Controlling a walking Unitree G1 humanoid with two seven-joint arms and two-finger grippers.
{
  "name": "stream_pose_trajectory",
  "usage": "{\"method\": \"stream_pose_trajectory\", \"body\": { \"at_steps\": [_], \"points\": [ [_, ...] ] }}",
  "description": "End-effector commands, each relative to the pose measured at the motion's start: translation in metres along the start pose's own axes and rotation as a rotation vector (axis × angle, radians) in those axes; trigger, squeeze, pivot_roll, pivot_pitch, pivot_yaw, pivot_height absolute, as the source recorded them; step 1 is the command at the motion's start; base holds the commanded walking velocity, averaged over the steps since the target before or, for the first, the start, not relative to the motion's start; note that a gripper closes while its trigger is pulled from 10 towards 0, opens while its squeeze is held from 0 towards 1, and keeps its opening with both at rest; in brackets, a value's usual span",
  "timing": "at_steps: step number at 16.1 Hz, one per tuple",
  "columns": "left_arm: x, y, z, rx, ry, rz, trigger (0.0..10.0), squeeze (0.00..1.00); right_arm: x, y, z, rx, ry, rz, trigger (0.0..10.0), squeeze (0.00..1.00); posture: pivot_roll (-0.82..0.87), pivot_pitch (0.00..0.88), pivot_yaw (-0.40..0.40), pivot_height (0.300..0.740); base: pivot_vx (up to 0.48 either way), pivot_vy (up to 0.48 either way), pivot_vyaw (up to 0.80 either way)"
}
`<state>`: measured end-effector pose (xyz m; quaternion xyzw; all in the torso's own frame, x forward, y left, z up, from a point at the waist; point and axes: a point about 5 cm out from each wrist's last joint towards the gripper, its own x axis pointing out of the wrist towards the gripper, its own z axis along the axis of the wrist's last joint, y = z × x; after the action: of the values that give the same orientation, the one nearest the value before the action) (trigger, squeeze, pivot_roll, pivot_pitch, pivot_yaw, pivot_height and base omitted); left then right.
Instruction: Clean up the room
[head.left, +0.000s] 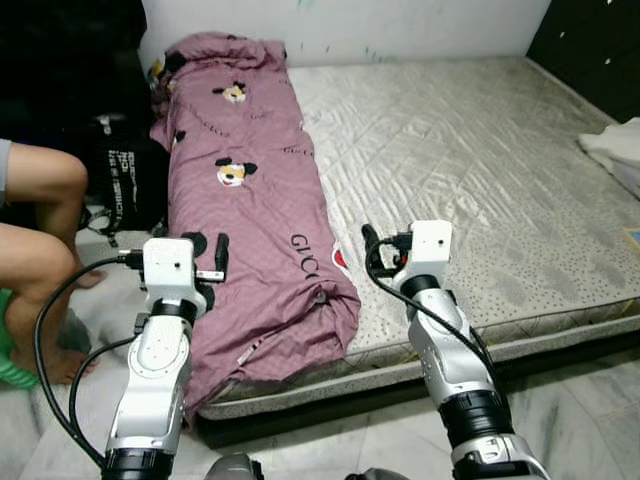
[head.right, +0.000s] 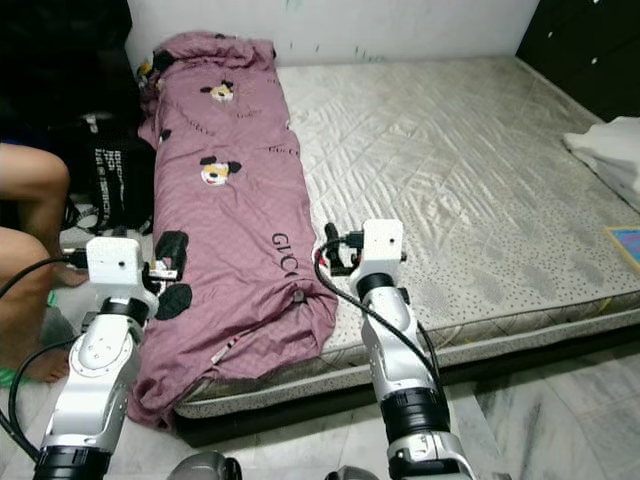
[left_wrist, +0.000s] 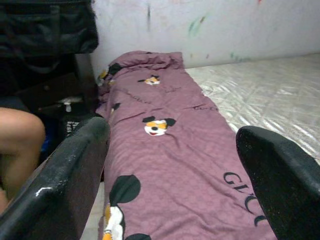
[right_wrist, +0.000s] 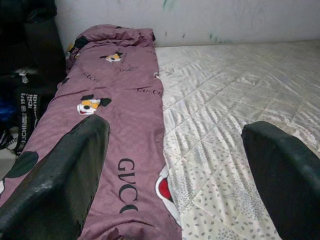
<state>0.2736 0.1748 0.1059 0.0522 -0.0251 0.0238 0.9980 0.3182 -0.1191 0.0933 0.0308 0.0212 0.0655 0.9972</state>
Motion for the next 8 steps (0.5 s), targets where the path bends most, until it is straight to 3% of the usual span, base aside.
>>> {"method": "stream_pose_trajectory", "body": {
  "at_steps": [1, 8],
  "points": [
    [0.0007, 0.0027, 0.0021, 0.008, -0.002, 0.018, 10.0, 0.00, 0.0008, -0.0001, 0.0019, -0.005, 0.001, 0.007, 10.0, 0.00, 0.07, 0.000, -0.031, 0.740, 0.000, 0.000, 0.00],
    [0.0003, 0.0014, 0.0002, -0.002, 0.011, 0.012, 10.0, 0.00, -0.0001, 0.0010, 0.0019, -0.001, -0.001, 0.015, 10.0, 0.00, 0.07, 0.000, -0.032, 0.675, 0.000, 0.000, 0.00]
  ]
}}
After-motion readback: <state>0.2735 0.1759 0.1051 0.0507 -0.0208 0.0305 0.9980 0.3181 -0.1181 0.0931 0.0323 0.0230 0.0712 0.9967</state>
